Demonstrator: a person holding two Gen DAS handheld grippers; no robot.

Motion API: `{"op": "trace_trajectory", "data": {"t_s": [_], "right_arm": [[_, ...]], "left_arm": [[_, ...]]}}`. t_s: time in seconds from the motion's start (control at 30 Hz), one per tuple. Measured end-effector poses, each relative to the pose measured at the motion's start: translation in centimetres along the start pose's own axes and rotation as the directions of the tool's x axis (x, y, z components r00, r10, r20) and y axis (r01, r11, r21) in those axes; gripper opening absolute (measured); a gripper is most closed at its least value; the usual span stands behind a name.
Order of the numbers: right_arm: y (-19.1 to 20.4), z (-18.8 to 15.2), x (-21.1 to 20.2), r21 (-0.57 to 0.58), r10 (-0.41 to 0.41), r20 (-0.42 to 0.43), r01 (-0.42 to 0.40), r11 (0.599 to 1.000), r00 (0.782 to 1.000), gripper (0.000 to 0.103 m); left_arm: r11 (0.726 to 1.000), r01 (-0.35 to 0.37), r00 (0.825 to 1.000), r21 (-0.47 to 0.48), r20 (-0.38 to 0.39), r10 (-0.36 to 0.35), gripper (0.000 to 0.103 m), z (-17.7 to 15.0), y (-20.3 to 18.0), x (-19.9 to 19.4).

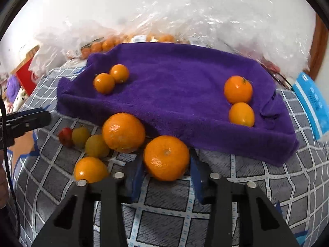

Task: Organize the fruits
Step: 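Grasp a large orange with the right gripper while the left grasps a red tomato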

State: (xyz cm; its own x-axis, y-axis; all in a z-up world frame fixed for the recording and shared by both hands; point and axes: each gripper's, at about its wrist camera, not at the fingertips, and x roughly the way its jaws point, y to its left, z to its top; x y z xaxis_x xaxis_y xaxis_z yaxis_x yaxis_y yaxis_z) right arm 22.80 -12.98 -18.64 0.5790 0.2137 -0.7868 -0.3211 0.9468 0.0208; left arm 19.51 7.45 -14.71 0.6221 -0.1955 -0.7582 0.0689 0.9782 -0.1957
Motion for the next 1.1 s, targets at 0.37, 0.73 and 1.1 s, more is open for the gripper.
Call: {"op": "trace_trajectory", "data": {"t_s": [0.37,0.73,1.1], "right_arm": [[-2.5,-2.0,-2.0,0.021,0.005,0.020,-0.006,1.000,1.000,0.040],[-3.7,-2.1,-2.3,0.075,0.091,0.041,-0.094,0.993,0.995,0.040],[-3.6,-2.2,-2.6,0.079,0.107,0.061,-0.112,0.991,0.992,0.040]], "left_arm": [[0.999,0.010,0.999,0.041,-0.041,-0.008,0.049,-1.7,-2.5,2.0],[0.997,-0.002,1.000,0.078,0.006,0.001,0.027,-1.9,-3.5,2.2],[0.997,0.068,0.997,0.027,0.039,-0.069,0.024,-2.1,-2.4,1.6]]}}
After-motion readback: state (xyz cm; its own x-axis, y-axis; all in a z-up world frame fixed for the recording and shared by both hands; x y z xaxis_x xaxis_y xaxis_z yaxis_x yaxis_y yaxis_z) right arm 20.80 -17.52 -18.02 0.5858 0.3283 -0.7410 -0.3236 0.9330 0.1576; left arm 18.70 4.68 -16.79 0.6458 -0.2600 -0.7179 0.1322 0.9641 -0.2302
